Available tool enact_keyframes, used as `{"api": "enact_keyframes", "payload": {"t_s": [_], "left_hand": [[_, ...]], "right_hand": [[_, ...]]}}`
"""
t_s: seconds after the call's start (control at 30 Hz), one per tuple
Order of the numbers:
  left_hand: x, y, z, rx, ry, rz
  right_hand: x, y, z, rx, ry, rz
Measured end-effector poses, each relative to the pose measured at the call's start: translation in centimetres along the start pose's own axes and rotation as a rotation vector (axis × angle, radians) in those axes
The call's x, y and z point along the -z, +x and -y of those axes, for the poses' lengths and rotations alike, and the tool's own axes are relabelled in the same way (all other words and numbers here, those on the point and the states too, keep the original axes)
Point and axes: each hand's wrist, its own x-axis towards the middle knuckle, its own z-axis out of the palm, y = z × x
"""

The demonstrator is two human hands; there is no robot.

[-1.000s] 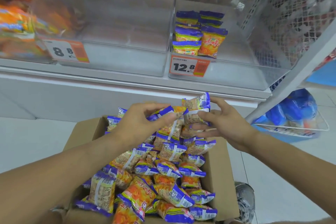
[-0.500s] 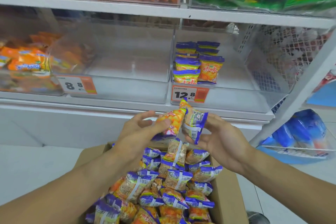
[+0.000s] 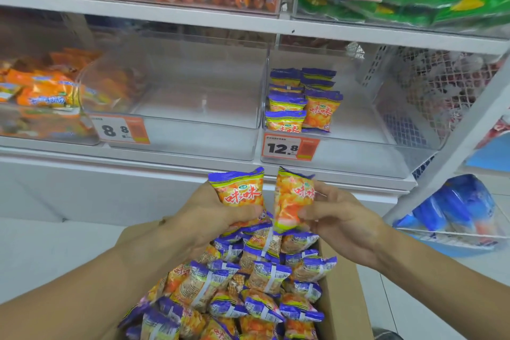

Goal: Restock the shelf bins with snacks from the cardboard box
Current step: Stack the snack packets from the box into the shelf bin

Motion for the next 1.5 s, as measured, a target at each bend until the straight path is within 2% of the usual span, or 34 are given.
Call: {"api": "enact_keyframes", "payload": {"t_s": [0.13, 0.27, 0.33, 0.47, 0.67, 0.8, 0.93, 1.03, 1.17, 1.3, 1.37, 1.5], "left_hand": [[-0.6, -0.3, -0.1, 0.024, -0.100, 0.037], [-0.7, -0.3, -0.6, 0.095, -0.296, 0.191], [-0.7, -0.3, -0.7, 0.089, -0.318, 0.243], [-0.9, -0.3, -0.2, -0.002, -0.203, 0.323], [-1.5, -0.5, 0.1, -0.158, -0.026, 0.202], [-1.9, -0.3, -0.5, -0.203, -0.029, 0.186], [-2.5, -0.2, -1.5, -0.213, -0.054, 0.195], [-3.1, 0.0, -2.2, -0.280, 0.016, 0.210], [-3.8, 0.1, -4.0, -0.483, 0.193, 0.149], [-4.0, 1.0, -5.6, -0.586, 0.264, 0.229], [-4.1, 1.6, -6.2, -0.661, 0.308, 0.174], [-2.9, 2.9, -8.3, -0.817, 0.431, -0.170]], "right_hand": [[0.1, -0.1, -0.1, 0.045, -0.038, 0.002], [-0.1, -0.1, -0.2, 0.053, -0.149, 0.013], [-0.1, -0.3, 0.1, 0.079, -0.190, 0.058], [0.0, -0.6, 0.5, 0.097, -0.229, 0.104], [-0.1, -0.8, 0.7, 0.116, -0.239, 0.114], [0.4, -0.8, 0.8, 0.037, -0.121, 0.149], [1.0, -1.0, 1.0, 0.023, -0.230, 0.193], [0.7, -1.0, 1.2, 0.109, -0.302, 0.144], [1.3, -1.0, 2.7, 0.278, -0.360, 0.058], [2.4, -1.4, 4.9, 0.389, -0.408, 0.033], [2.2, -1.7, 6.3, 0.463, -0.374, 0.048], [3.2, 0.5, 11.1, 0.574, -0.385, -0.106]]}}
